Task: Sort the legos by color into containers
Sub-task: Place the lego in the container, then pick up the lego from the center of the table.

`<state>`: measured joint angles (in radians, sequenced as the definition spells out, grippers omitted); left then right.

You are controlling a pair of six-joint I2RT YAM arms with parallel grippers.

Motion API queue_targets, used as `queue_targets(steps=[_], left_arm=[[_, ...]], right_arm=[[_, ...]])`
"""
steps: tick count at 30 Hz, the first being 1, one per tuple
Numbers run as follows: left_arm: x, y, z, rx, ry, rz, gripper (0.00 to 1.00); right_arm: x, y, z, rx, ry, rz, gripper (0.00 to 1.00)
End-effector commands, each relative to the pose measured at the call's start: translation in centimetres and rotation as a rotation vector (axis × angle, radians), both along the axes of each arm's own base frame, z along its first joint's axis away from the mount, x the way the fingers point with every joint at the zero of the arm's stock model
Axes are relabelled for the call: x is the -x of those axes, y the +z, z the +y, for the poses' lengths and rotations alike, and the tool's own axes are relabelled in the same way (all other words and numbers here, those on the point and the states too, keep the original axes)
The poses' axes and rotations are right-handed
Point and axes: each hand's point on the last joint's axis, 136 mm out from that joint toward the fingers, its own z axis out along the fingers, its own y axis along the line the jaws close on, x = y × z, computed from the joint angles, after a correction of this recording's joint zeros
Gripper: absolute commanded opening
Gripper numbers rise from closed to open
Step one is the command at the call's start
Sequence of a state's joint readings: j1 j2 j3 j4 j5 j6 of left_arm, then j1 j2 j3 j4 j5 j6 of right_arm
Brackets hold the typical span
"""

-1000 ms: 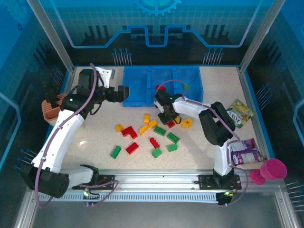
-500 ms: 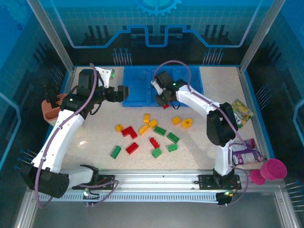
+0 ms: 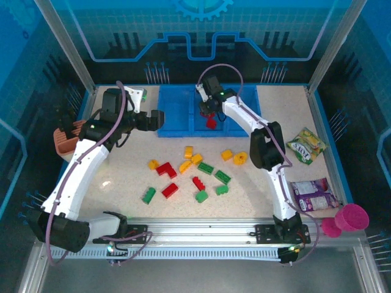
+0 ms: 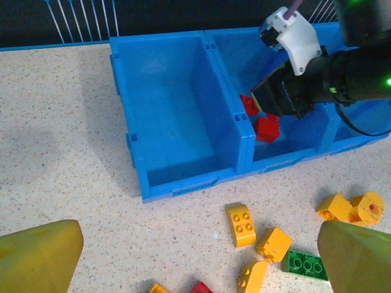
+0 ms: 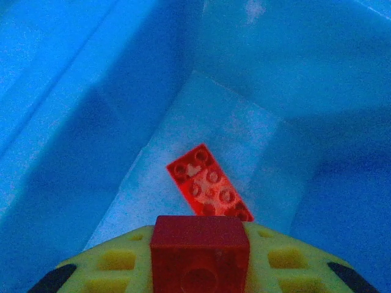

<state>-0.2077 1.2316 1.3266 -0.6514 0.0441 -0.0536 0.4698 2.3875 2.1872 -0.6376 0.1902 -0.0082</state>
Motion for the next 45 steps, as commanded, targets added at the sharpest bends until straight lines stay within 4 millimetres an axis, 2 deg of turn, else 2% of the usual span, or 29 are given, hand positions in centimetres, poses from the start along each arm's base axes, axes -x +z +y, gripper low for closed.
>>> queue_targets(steps=[1,4,8,9,10,11,13,18,22,24,26,30,33,38,41,45], left_arm=[[0.0,0.1,-0.1,0.001,0.003,0.013,1.0],[0.1,0.0,0.0,-0.004,0.005,0.023,1.0],[-0.1,0.0,0.2,0.001,0.028,0.015,0.99],[-0.2,0.0,0.1,0.009,0.029,0.016,0.99],[-0.3,0.0,-0.2,0.015,0.017,0.023,0.99],[-0.3,0.0,-0.7,0.029,-0.012,0.032,0.99],[-0.5,0.2,-1.7,0.066,-0.051,0.026,0.99],[-1.9,1.3,-2.2,0.192,0.005,-0.016,0.99],[-1.9,2.0,-5.0,0.289,-0.149,-0.056,1.0],[-1.1,2.3,-7.1,0.349,-0.293,-0.089,1.0],[-0.4,2.1,-8.2,0.397,-0.375,-0.122,0.99],[-0.6,-1.1,-8.2,0.374,-0.364,-0.037,0.99],[-0.1,-4.5,-8.7,0.314,-0.387,0.086,0.99],[1.2,-13.2,-8.9,0.038,-0.311,0.27,0.99],[2.7,-17.4,-9.8,-0.114,-0.319,0.339,0.98],[4.3,-21.5,-10.2,-0.234,-0.313,0.411,0.89]], right_arm=[[-1.1,0.3,-0.2,0.005,0.014,-0.011,0.33],[-1.1,0.7,-0.2,-0.002,0.013,-0.016,0.34],[-0.1,2.6,-0.1,-0.039,0.025,-0.029,0.45],[0.3,2.4,-0.1,-0.043,0.031,-0.021,0.47],[0.6,4.1,-0.2,-0.059,0.033,-0.046,0.48],[1.0,4.6,-0.2,-0.066,0.039,-0.052,0.48],[1.7,5.2,-0.3,-0.074,0.047,-0.055,0.48],[3.5,6.5,-0.9,-0.077,0.056,-0.055,0.48],[6.0,8.2,-1.5,-0.114,0.068,-0.07,0.49],[7.7,8.7,-2.1,-0.108,0.064,-0.074,0.5],[9.3,8.9,-2.9,-0.103,0.053,-0.078,0.51],[12.5,9.2,-4.5,-0.107,0.026,-0.072,0.53],[15.2,8.9,-5.9,-0.111,-0.004,-0.056,0.54],[19.9,8.0,-8.6,-0.13,-0.081,-0.01,0.55],[22.5,7.6,-9.9,-0.14,-0.11,0.017,0.56],[25.3,7.5,-11.3,-0.161,-0.135,0.035,0.56]])
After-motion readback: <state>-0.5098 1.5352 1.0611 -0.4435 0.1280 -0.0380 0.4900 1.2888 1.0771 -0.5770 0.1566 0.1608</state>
